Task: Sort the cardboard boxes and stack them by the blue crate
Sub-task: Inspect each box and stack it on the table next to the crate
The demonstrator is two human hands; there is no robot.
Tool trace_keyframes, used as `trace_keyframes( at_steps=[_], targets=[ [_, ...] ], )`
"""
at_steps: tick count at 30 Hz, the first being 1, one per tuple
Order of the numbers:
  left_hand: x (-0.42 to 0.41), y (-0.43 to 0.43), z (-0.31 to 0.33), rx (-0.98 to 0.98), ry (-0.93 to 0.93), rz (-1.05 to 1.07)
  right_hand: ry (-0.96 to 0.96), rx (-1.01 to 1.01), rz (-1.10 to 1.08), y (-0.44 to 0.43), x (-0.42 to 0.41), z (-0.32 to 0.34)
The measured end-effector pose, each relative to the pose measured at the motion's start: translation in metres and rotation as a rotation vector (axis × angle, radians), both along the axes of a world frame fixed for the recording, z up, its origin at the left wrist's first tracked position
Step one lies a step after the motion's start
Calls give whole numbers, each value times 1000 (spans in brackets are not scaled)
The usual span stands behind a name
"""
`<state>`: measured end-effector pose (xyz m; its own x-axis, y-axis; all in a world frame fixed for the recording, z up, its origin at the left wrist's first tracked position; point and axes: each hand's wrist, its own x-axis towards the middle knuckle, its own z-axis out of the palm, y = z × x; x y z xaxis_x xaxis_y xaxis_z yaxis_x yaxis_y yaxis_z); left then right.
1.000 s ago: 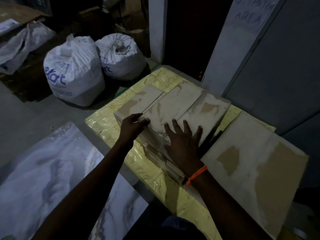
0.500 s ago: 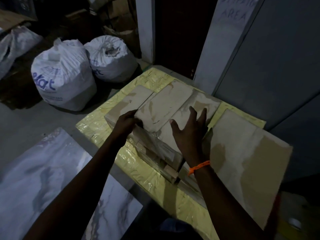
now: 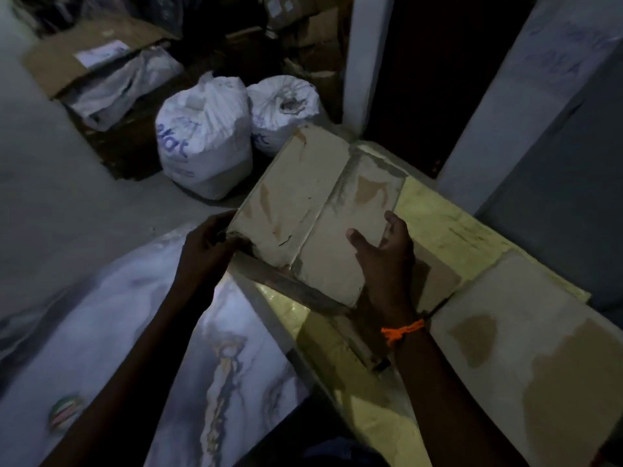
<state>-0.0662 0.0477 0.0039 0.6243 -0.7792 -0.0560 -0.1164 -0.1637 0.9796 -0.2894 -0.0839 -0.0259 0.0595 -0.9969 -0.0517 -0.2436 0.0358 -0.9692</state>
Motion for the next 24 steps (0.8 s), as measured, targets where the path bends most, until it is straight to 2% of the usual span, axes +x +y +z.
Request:
trace_keyframes(
  at_steps=[3,11,14,17,20,24],
  targets=[
    [17,77,-5,58,-3,140,-108,168,144,29,42,-4],
    [18,267,-53,114,182,603,-127,506,509,127,148,-35],
    [-3,318,-69,82,314,756,-78,490,637,166,174,-52],
    [-20,355,-84,80,412,813,-28,438,763,201,186,-57],
    [-27,384,-102,67,531,833,-89,546,799,221,191,-56],
    [-42,410,-118,20,607,721,-22,611,802,224,181,-70]
  ],
)
